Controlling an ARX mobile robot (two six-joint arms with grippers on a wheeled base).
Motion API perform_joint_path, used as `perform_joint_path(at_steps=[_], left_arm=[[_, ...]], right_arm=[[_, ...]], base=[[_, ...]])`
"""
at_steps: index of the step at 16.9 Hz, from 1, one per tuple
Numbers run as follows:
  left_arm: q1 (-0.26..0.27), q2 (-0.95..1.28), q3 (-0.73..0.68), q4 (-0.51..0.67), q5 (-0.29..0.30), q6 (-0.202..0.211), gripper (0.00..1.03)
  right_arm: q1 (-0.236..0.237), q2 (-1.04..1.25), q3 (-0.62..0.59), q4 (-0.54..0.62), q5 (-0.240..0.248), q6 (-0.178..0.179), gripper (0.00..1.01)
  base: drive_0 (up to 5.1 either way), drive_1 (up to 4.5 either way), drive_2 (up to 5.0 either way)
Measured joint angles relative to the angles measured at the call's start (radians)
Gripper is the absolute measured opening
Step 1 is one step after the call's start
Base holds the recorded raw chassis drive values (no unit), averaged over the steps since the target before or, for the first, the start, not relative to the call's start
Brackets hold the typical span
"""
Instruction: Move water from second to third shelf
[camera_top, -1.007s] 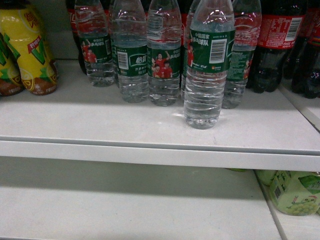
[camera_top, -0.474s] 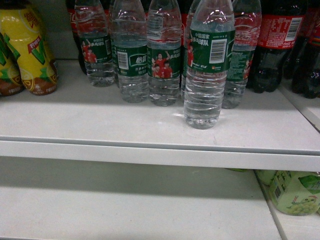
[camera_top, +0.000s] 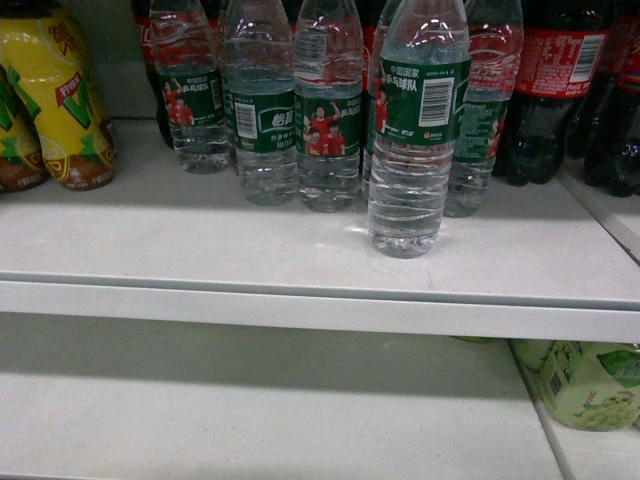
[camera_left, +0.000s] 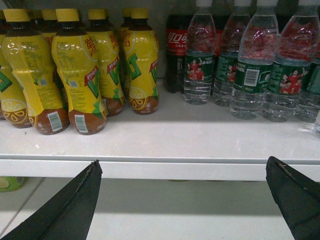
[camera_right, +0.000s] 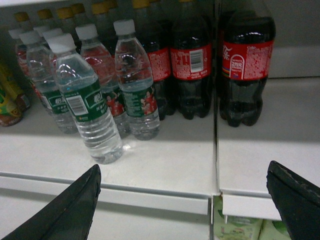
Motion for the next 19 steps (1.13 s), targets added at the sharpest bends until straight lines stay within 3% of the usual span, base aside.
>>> perform_joint_path(at_steps=[4,6,9,11,16,19], left_arm=[[0.000,0.000,0.000,0.000,0.000,0.000,0.98],[0.000,0.000,0.000,0.000,0.000,0.000,0.98],[0.000,0.000,0.000,0.000,0.000,0.000,0.98],[0.000,0.000,0.000,0.000,0.000,0.000,0.98],[0.000,0.000,0.000,0.000,0.000,0.000,0.98],[0.000,0.000,0.000,0.000,0.000,0.000,0.98]], right_arm=[[0.164,0.278,0.131,0.159,0.060,-0.018,0.98],[0.282,0.375,0.125,0.216,0.095,-0.041,0.98],[0.455,0.557,0.091,0.396,0.185,-0.060,0.98],[0.527,0.683,0.084,0.501,0.208,-0.060,0.98],[0.619,0.884,0.183,0.590,0.248,-0.022,0.98],[0.637,0.975,0.303,0.587,0.278,0.017,0.98]], base=[[0.0,0.00,0.0],[0.0,0.00,0.0],[0.0,0.00,0.0],[0.0,0.00,0.0],[0.0,0.00,0.0],[0.0,0.00,0.0]])
